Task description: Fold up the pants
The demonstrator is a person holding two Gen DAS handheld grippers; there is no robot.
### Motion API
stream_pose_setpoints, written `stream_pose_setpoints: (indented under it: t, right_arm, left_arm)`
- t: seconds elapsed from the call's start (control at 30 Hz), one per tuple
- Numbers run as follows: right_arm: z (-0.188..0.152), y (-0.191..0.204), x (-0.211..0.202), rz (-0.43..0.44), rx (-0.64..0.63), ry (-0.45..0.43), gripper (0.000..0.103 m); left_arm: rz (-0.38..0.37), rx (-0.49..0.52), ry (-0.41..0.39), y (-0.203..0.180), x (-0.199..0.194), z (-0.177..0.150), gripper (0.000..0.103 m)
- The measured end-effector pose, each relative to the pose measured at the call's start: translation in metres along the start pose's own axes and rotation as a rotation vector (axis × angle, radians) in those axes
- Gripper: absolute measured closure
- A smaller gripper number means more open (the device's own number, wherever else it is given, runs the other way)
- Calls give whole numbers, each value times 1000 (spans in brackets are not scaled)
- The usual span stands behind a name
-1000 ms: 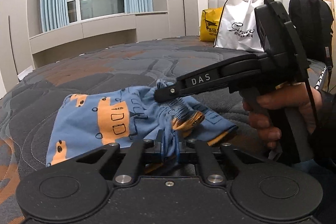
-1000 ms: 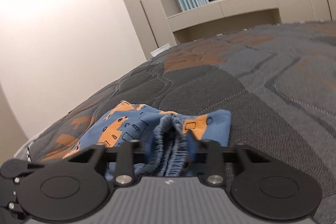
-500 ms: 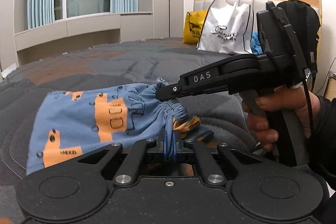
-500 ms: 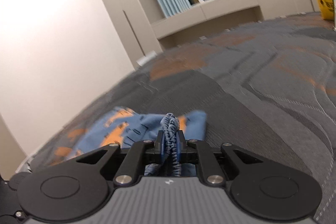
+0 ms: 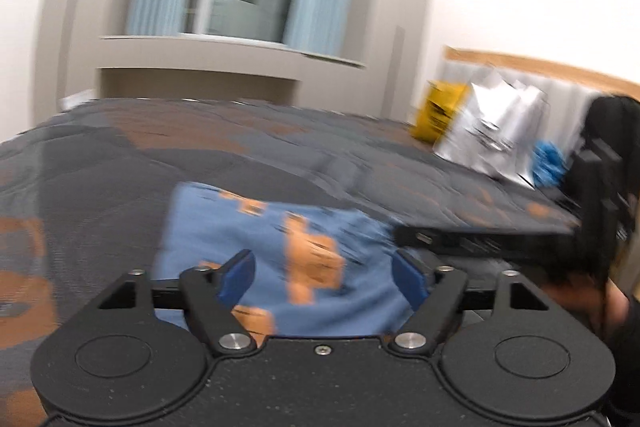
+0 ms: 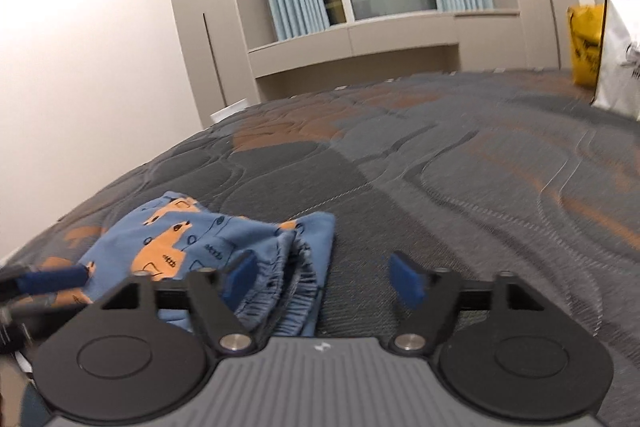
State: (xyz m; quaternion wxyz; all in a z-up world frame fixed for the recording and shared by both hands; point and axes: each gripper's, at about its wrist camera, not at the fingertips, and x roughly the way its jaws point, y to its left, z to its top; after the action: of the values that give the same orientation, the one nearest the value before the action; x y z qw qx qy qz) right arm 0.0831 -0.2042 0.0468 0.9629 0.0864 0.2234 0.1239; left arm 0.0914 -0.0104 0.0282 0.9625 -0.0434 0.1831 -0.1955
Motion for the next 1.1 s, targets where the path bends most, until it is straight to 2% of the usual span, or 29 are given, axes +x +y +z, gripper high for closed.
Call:
stream_pose_setpoints:
  t: [0.03, 0.07, 0.1, 0.23, 0.47, 0.57, 0.77, 0.93, 1.1]
  right_arm:
    - [1, 3, 1, -8, -9, -8, 9]
    - [1, 6, 0, -15, -18, -18, 3]
    - [1, 9, -2, -14, -29, -23, 0]
    - [-1, 30, 2, 13, -125, -11, 0]
    - [-16, 55, 5, -72, -331, 8, 0]
    - [-24, 49, -1, -87, -349, 6, 0]
    - [-32, 39, -6, -49, -284, -6, 0]
    - [-13, 47, -14, -41, -348, -99, 0]
    - [12, 69, 13, -22, -453, -135, 0]
  left_arm:
    - [33, -13, -7, 6, 0, 2, 11]
    - [76, -25, -10, 11, 0, 2, 0]
    - [123, -37, -7, 16, 1, 2, 1]
    - [212, -62, 65, 31, 12, 1, 1]
    - [282, -85, 126, 49, 10, -15, 1]
    - [265, -98, 119, 59, 3, -24, 0]
    - [261, -90, 111, 62, -4, -23, 1]
    - [277, -46, 51, 61, -4, 2, 1]
    - [271, 22, 23, 53, 25, 31, 1]
